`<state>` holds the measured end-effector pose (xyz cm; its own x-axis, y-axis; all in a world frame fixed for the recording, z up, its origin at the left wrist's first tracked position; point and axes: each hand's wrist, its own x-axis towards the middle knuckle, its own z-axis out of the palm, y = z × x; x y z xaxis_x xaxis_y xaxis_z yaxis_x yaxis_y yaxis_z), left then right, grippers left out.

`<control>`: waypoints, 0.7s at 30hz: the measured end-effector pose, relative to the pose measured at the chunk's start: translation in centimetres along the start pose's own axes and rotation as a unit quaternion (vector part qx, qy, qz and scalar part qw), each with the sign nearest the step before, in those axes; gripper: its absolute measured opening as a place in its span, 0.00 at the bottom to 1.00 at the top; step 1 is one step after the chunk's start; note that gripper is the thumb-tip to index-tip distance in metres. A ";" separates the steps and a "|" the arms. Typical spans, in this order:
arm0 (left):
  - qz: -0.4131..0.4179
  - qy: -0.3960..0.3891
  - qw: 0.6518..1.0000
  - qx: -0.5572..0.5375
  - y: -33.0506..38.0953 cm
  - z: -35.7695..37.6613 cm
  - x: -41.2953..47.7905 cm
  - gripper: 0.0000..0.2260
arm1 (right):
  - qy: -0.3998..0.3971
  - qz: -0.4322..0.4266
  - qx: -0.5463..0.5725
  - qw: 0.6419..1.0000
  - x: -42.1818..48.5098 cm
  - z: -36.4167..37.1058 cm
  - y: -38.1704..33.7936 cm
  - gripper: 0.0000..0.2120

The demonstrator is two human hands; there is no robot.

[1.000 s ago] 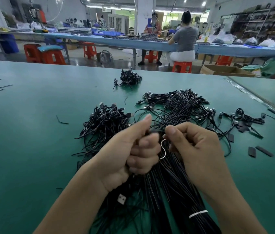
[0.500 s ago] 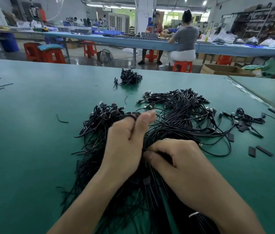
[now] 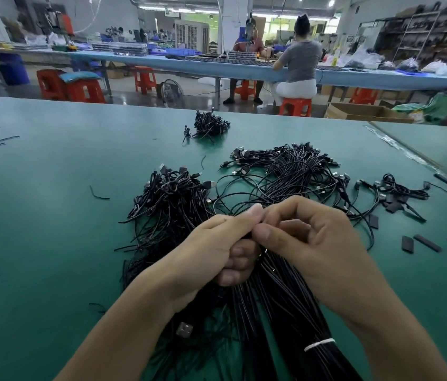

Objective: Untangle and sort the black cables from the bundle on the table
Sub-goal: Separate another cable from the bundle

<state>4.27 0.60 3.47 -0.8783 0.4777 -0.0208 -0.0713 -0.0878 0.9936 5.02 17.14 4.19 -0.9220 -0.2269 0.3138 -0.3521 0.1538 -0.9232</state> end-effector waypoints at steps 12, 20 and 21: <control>-0.056 -0.080 0.988 -0.120 -0.4 -0.5 -0.5 0.23 | -0.100 0.009 0.026 0.995 -0.1 -0.4 -0.1 0.04; -0.039 0.087 0.995 0.011 -1.0 0.1 0.4 0.25 | -0.021 -0.008 -0.088 0.996 0.0 -0.3 0.6 0.07; -0.041 0.098 0.994 0.007 -1.1 0.1 0.5 0.26 | -0.012 -0.010 -0.096 0.995 0.1 -0.1 0.6 0.07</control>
<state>3.97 1.04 2.36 -0.9452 0.3031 -0.1216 -0.1407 -0.0419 0.9892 4.75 17.29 3.67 -0.9109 -0.2552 0.3241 -0.3970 0.3292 -0.8567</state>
